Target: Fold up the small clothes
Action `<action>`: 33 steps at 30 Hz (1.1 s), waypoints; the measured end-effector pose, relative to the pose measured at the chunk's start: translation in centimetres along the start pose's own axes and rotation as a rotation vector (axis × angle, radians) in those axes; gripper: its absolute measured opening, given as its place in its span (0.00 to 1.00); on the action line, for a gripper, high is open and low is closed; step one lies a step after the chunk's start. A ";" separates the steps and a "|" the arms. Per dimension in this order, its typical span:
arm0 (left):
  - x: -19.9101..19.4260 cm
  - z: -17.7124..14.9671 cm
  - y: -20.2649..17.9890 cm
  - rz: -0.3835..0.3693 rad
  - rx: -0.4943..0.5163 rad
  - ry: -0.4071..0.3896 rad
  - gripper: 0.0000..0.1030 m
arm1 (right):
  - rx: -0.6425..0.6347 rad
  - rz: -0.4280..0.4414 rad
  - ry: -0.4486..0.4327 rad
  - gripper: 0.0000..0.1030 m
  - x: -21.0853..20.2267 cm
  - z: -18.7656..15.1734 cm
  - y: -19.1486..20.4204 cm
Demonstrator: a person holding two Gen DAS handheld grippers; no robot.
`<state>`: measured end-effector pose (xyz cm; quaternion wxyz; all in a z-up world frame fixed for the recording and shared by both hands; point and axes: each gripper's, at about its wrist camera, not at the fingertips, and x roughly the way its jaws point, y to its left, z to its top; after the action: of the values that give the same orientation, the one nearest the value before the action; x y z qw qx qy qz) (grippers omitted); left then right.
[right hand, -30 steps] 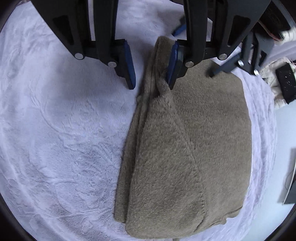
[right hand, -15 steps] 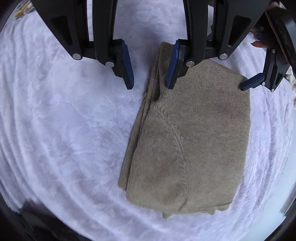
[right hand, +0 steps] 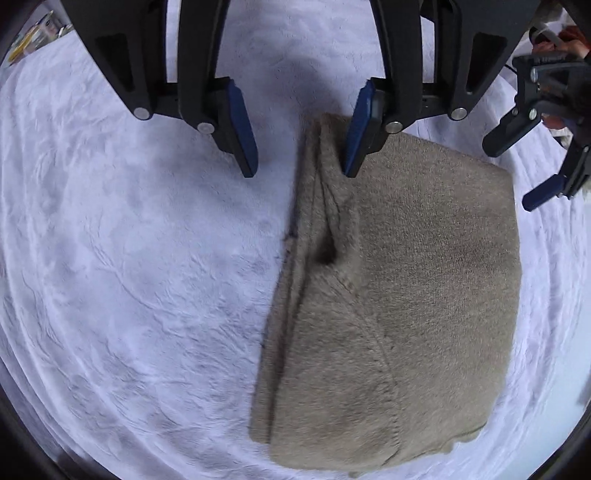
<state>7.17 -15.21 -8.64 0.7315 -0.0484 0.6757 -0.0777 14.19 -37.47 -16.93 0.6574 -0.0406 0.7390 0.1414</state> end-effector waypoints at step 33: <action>-4.0 0.4 5.8 -0.078 -0.161 -0.018 0.96 | 0.069 0.067 -0.068 0.66 -6.5 -2.6 -7.1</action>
<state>7.52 -8.79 -5.74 0.7276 -0.1340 0.6709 -0.0508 14.29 -45.75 -11.39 0.6781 0.0116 0.7216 0.1390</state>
